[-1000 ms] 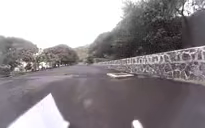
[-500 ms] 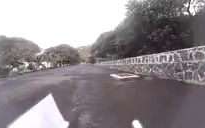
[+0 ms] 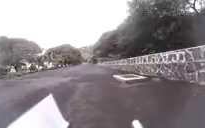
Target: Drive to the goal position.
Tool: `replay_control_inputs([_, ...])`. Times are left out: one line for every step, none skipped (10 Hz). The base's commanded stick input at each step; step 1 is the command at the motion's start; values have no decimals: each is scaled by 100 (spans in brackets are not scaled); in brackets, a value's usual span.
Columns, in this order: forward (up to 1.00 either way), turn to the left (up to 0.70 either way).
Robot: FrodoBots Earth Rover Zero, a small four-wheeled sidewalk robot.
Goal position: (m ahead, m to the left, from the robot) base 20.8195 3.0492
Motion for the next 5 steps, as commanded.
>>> replay_control_inputs([100,0])
replay_control_inputs([100,0])
replay_control_inputs([100,0])
replay_control_inputs([100,0])
replay_control_inputs([100,0])
